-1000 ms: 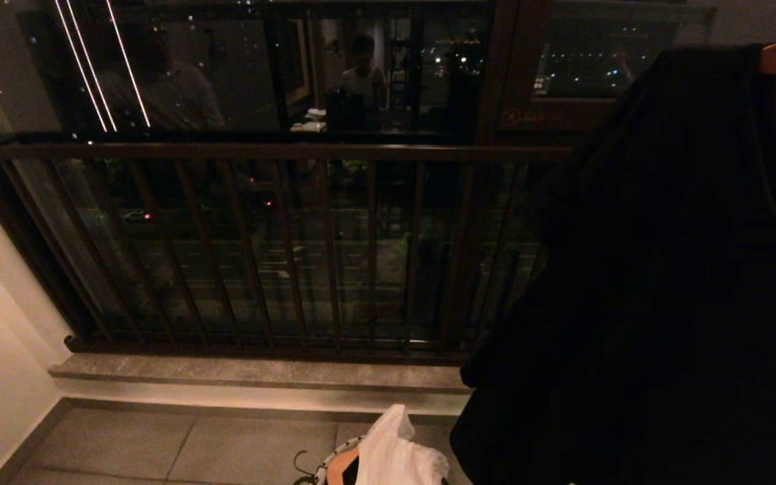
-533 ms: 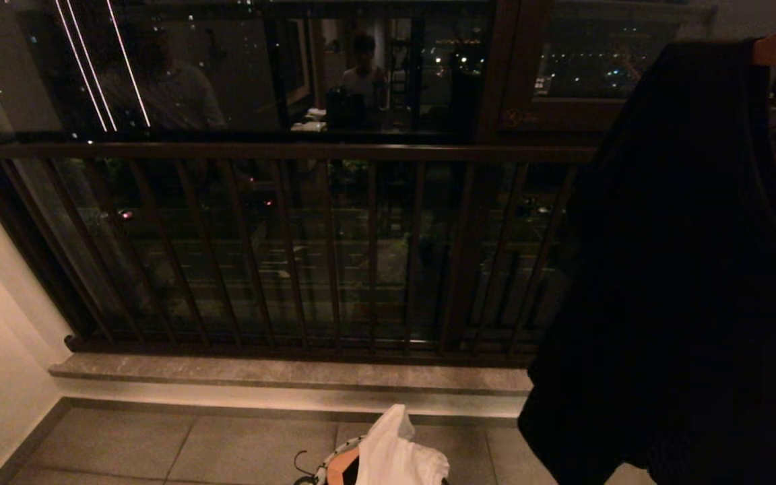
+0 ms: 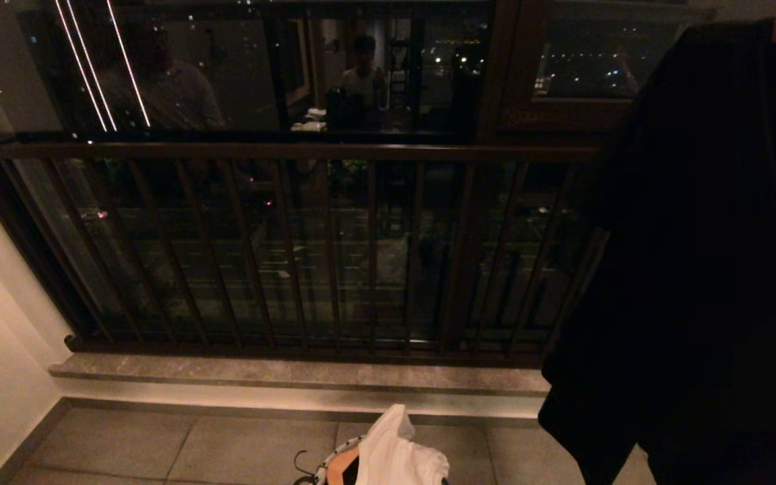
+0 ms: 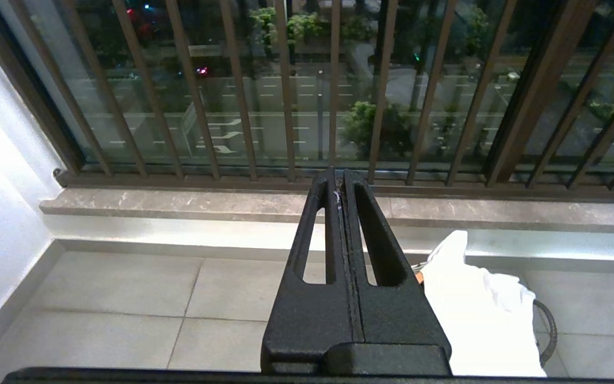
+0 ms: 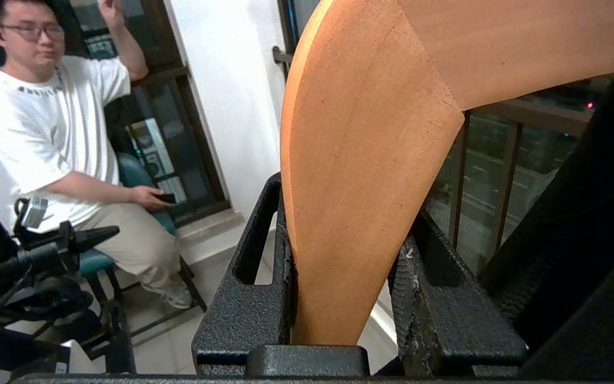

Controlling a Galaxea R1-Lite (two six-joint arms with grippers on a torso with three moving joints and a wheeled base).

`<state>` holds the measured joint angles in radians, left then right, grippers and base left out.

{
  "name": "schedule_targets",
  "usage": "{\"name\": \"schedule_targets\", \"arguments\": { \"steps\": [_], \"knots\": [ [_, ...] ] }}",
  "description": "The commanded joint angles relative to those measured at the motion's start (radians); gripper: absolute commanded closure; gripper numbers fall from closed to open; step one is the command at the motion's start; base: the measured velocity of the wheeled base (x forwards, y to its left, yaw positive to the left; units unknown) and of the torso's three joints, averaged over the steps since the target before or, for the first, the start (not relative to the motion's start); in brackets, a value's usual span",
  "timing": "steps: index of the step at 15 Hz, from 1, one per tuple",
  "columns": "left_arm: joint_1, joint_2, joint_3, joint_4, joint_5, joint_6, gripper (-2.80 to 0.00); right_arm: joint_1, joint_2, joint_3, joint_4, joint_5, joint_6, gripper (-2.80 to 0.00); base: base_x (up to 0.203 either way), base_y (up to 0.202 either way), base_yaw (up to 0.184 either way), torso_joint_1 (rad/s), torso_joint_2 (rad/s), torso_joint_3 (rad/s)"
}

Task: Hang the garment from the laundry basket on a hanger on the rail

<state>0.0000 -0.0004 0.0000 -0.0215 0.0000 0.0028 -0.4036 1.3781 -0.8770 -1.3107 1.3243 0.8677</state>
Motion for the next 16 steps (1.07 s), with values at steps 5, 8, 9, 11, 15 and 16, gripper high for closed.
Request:
{"name": "schedule_targets", "arguments": {
  "steps": [5,8,9,11,15,16],
  "knots": [
    [0.0,0.0,0.007,0.0,0.0,-0.001,0.0,0.017,0.089,-0.032,-0.041,0.009,0.009,0.0,0.0,0.0,0.0,0.0,0.0,0.0],
    [0.0,0.0,0.006,0.0,0.0,-0.001,0.0,0.034,0.113,-0.059,-0.041,0.009,0.008,0.0,0.0,0.0,0.0,0.0,0.0,0.0],
    [0.0,0.0,0.007,0.0,0.0,-0.001,0.0,0.034,0.122,-0.066,-0.042,0.009,0.008,0.0,0.0,0.0,0.0,0.0,0.0,0.0],
    [0.0,0.0,0.006,0.0,0.0,-0.001,0.0,0.042,0.142,-0.084,-0.042,0.009,0.007,0.0,0.0,0.0,0.0,0.0,0.0,0.0],
    [0.0,0.0,0.006,0.0,0.002,-0.001,0.0,0.051,0.168,-0.091,-0.051,0.009,-0.001,0.0,0.0,0.0,0.0,0.0,0.0,0.0],
    [0.0,0.0,0.006,0.0,0.0,-0.001,0.0,0.051,0.18,-0.094,-0.063,0.009,0.001,0.0,0.0,0.0,0.0,0.0,0.0,0.0]
  ]
}}
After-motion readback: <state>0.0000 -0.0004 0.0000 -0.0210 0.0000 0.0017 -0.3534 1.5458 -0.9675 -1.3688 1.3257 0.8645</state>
